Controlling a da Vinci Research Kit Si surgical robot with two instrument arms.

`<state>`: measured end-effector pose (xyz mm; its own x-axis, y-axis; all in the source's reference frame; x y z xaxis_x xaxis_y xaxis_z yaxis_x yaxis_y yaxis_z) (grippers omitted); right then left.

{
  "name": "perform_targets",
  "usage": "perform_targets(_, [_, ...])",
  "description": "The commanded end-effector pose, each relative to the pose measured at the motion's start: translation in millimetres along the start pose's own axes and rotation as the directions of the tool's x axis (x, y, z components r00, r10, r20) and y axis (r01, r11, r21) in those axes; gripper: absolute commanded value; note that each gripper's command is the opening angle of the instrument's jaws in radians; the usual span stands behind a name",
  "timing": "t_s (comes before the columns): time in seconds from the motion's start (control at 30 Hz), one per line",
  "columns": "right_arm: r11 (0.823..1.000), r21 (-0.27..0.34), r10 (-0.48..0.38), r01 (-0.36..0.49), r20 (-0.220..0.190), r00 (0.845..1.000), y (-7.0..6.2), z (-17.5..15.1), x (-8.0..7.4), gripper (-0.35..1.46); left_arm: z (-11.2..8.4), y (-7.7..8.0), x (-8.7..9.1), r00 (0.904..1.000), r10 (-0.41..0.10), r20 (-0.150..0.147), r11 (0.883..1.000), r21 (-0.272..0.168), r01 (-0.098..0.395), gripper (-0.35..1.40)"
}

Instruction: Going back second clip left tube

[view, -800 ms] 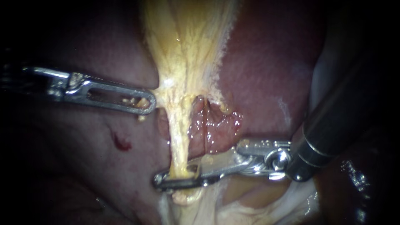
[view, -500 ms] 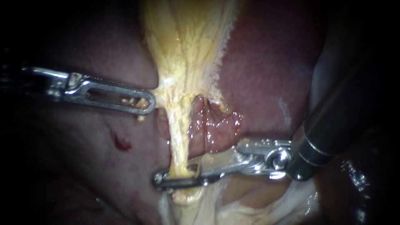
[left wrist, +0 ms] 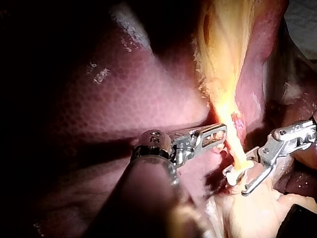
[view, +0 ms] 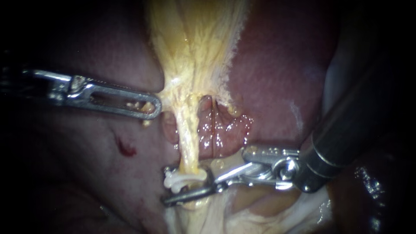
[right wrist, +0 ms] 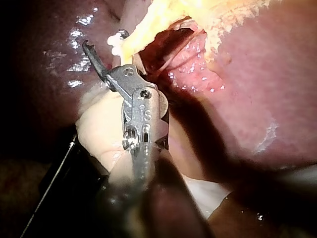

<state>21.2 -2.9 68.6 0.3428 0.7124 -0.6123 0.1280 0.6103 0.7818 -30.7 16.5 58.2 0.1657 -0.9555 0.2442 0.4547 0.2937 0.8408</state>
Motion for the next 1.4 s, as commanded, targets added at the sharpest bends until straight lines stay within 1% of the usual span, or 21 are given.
perform_targets(0.03, [1.000,-0.009,-0.003,0.003,-0.006,1.000,0.1,0.1,0.0,0.48,0.0,0.0,0.0,1.0000,0.000,0.000,1.000,0.000,0.000,-0.35])
perform_targets(0.17, [0.997,-0.039,-0.060,0.059,-0.023,0.998,1.0,0.4,0.1,0.50,0.0,0.0,0.0,1.0000,0.000,0.000,1.000,0.000,0.000,-0.35])
perform_targets(0.27, [0.992,-0.059,-0.115,0.113,-0.027,0.993,1.9,0.2,0.0,0.50,0.0,0.0,0.0,1.0000,0.000,0.000,1.000,0.000,0.000,-0.35])
perform_targets(0.4, [0.977,-0.098,-0.190,0.187,-0.020,0.982,3.1,-0.8,-0.2,0.50,-0.1,0.0,0.0,1.0000,0.000,0.000,1.000,0.000,0.000,-0.35])
perform_targets(0.53, [0.962,-0.122,-0.247,0.244,-0.009,0.969,3.6,-2.2,-0.3,0.50,-0.1,0.1,0.0,1.0000,0.000,-0.001,1.000,0.001,0.000,-0.35])
perform_targets(0.67, [0.950,-0.133,-0.287,0.284,-0.004,0.958,3.2,-4.2,-0.2,0.50,-0.1,0.1,0.0,1.0000,0.000,-0.001,1.000,0.001,0.000,-0.35])
perform_targets(0.77, [0.939,-0.139,-0.319,0.316,0.003,0.948,2.5,-6.9,0.2,0.50,-0.2,0.1,0.0,1.0000,0.001,-0.001,1.000,0.001,-0.001,-0.35])
perform_targets(0.93, [0.909,-0.166,-0.384,0.382,0.025,0.923,1.1,-11.7,1.4,0.50,-0.2,0.1,0.0,1.0000,0.001,-0.001,1.000,0.001,-0.001,-0.35])
perform_targets(1.03, [0.895,-0.172,-0.413,0.412,0.037,0.910,0.5,-14.4,1.9,0.50,-0.1,0.2,0.0,1.0000,0.001,-0.001,1.000,0.001,-0.001,-0.35])
perform_targets(1.17, [0.886,-0.168,-0.432,0.432,0.042,0.901,-0.2,-16.7,2.1,0.50,0.0,0.3,0.0,1.0000,0.001,-0.001,1.000,0.001,-0.001,-0.35])
perform_targets(1.3, [0.879,-0.163,-0.447,0.447,0.045,0.894,-0.5,-17.6,2.2,0.50,0.1,0.5,0.0,1.0000,0.002,-0.001,1.000,0.001,-0.002,-0.35])
perform_targets(1.4, [0.879,-0.160,-0.447,0.448,0.044,0.893,-0.8,-17.9,2.1,0.50,0.4,0.7,0.2,1.0000,0.003,0.000,1.000,0.000,-0.003,-0.35])
